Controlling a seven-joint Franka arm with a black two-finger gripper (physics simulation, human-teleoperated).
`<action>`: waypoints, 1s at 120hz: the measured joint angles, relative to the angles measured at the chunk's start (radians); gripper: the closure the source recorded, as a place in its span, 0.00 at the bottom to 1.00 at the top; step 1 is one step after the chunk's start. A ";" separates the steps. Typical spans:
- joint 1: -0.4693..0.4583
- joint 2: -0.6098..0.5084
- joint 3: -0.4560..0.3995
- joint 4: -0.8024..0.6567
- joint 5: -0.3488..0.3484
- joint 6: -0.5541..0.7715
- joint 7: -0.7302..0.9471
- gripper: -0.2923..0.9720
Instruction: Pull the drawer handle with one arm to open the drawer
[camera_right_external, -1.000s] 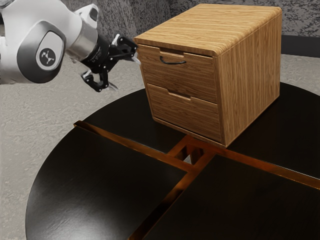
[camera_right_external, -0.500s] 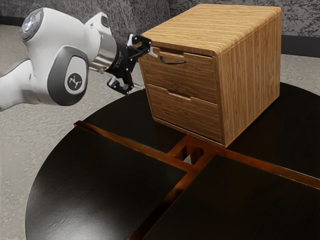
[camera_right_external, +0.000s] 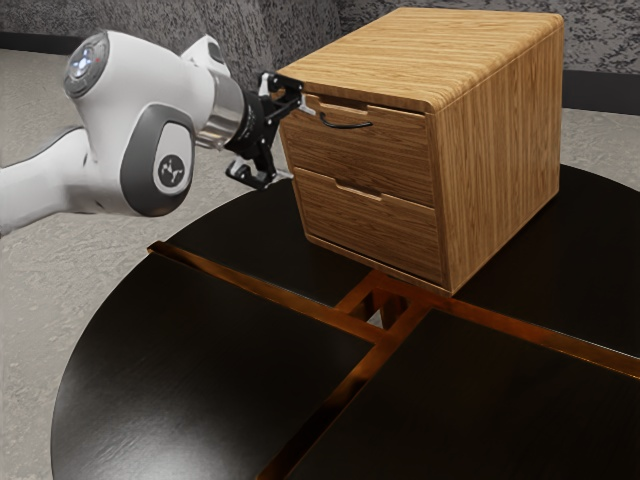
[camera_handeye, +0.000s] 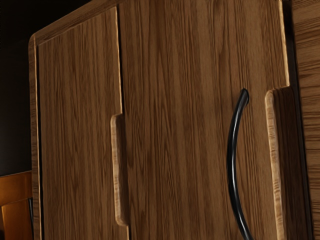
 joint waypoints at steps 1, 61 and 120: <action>0.000 0.001 0.000 0.001 0.000 0.001 -0.001 0.23; -0.014 0.102 0.001 0.093 -0.006 0.019 -0.038 0.23; 0.004 0.152 0.002 0.130 -0.018 0.020 -0.054 0.23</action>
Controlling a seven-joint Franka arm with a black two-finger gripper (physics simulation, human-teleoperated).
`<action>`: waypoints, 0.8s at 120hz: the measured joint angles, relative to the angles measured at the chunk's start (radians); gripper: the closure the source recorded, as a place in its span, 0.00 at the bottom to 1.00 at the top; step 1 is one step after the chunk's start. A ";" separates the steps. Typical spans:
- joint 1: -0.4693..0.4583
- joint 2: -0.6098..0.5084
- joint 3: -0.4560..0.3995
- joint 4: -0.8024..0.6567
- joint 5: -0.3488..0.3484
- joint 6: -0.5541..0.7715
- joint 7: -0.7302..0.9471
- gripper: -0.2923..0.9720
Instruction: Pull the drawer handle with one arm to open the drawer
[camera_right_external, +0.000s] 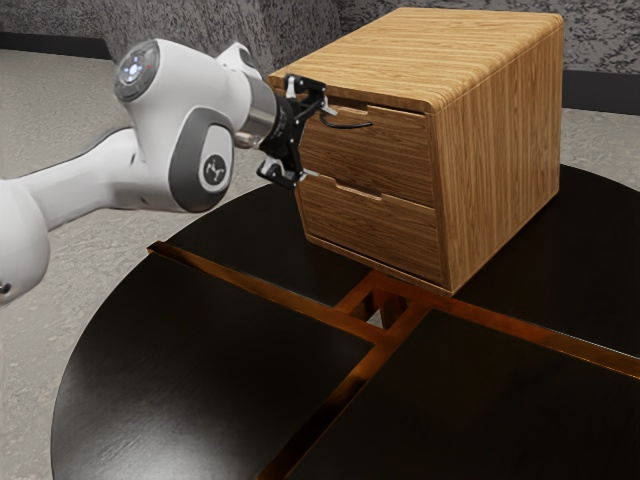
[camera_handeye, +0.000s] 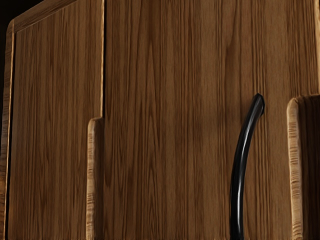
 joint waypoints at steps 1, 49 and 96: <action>0.000 0.001 0.000 0.000 0.000 0.000 0.000 0.23; 0.004 0.056 0.001 0.066 -0.007 -0.001 -0.006 0.23; 0.018 0.088 0.000 0.087 -0.022 -0.001 -0.009 0.24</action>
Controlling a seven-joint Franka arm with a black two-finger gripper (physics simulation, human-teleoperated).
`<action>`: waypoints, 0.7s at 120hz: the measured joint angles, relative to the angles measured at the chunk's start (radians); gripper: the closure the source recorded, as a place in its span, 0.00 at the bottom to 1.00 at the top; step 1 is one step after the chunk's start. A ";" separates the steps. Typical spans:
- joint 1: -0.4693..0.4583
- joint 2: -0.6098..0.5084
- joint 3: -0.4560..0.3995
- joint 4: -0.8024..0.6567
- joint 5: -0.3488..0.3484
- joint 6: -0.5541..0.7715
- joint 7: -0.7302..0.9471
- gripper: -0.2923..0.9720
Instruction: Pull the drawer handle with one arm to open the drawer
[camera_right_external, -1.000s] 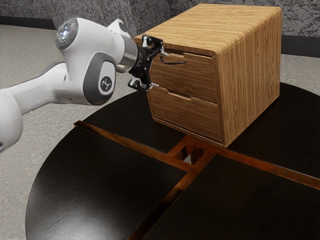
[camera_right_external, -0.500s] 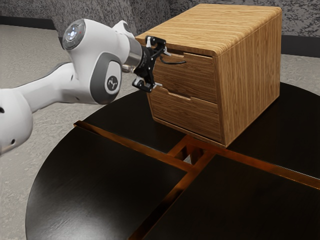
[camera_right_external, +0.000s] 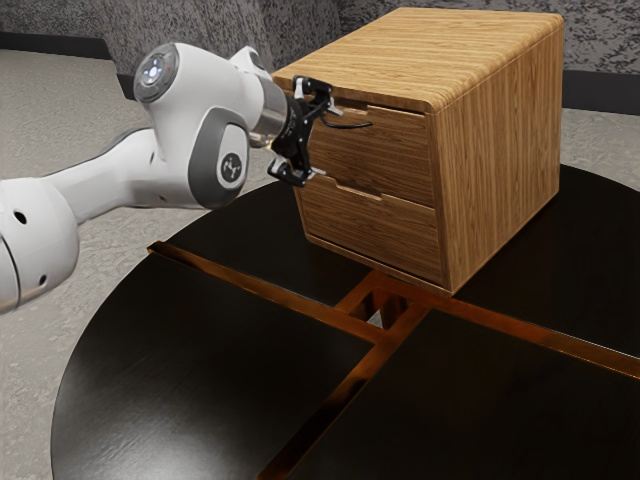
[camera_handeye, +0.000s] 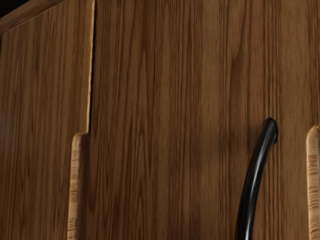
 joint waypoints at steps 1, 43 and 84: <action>0.000 0.000 0.000 0.000 0.000 0.000 0.000 0.24; -0.001 0.000 0.001 0.004 0.000 0.000 -0.001 0.47; -0.001 -0.002 0.002 0.022 0.000 0.000 -0.003 0.79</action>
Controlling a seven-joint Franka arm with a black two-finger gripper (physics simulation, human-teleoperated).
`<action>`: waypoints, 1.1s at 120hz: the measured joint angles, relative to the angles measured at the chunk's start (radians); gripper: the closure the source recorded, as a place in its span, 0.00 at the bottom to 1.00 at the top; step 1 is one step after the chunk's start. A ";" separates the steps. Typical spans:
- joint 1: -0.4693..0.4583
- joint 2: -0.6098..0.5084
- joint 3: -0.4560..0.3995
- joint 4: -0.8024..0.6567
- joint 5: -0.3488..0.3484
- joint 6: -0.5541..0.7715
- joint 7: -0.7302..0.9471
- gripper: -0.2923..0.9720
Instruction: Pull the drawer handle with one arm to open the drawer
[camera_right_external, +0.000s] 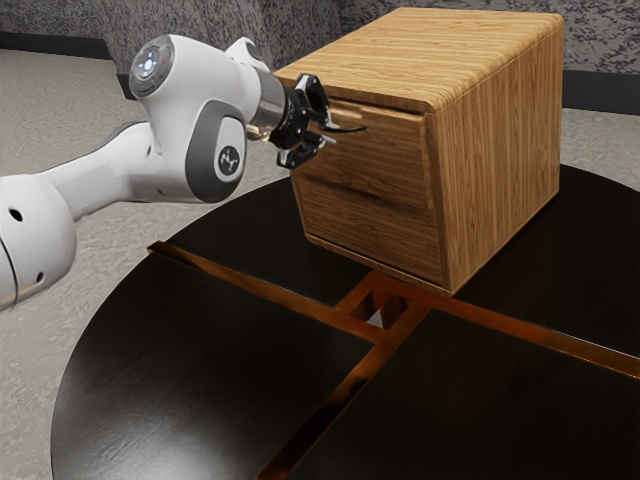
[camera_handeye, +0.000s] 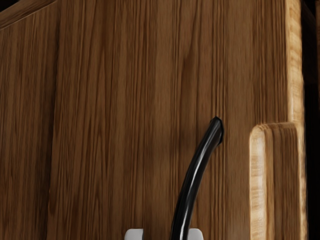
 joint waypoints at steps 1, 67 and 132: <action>0.000 0.000 0.000 0.000 0.000 0.000 0.000 0.80; -0.004 -0.200 -0.002 -0.229 0.005 0.005 -0.007 0.84; 0.000 -0.401 -0.002 -0.472 0.012 0.057 -0.009 0.85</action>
